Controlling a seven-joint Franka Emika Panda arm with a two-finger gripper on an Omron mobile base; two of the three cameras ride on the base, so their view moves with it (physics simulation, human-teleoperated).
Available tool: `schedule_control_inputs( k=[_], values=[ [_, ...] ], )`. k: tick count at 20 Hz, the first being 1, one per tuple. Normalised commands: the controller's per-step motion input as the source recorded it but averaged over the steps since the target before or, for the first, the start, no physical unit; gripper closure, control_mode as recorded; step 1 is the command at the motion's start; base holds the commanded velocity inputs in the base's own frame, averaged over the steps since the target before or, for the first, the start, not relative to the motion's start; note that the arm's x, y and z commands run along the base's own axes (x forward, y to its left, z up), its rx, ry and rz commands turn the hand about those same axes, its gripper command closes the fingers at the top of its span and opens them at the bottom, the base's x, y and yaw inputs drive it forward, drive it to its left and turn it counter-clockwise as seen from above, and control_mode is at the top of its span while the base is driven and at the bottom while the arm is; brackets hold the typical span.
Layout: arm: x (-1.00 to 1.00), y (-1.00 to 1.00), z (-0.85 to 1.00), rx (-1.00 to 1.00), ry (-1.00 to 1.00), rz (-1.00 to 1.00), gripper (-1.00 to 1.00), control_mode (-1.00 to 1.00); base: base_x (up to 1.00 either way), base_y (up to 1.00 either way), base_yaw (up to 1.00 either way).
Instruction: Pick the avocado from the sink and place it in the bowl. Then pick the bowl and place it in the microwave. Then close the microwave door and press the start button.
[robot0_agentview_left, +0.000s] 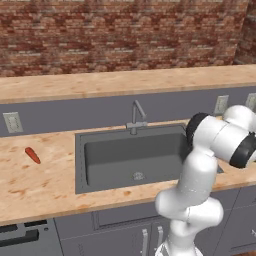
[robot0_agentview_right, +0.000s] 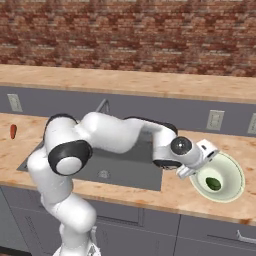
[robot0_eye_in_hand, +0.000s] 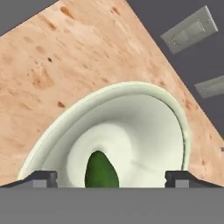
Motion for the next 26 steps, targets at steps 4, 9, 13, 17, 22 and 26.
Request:
schedule_control_inputs(
  k=[4, 9, 13, 17, 22, 26],
  values=[
    [-0.04, 0.98, 0.78, 0.0, 0.1, 0.01, -1.0, -1.0, 0.0, 0.0, 0.0],
    [0.0, 0.56, 0.94, -0.01, 0.17, -0.01, -1.0, -1.0, 0.0, 0.0, 0.0],
    [0.0, 0.04, 0.46, 0.0, 0.2, -0.07, -1.0, -1.0, 0.0, 0.0, 0.0],
    [0.0, -0.19, -0.04, 0.0, 0.23, -0.1, -1.0, -1.0, 0.0, 0.0, 0.0],
    [0.0, -0.31, -0.33, 0.0, 0.18, -0.09, -1.0, -1.0, 0.0, 0.0, 0.0],
    [0.06, -0.37, -0.27, 0.0, 0.04, -0.09, -1.0, -1.0, 0.0, 0.0, 0.0]
  ],
)
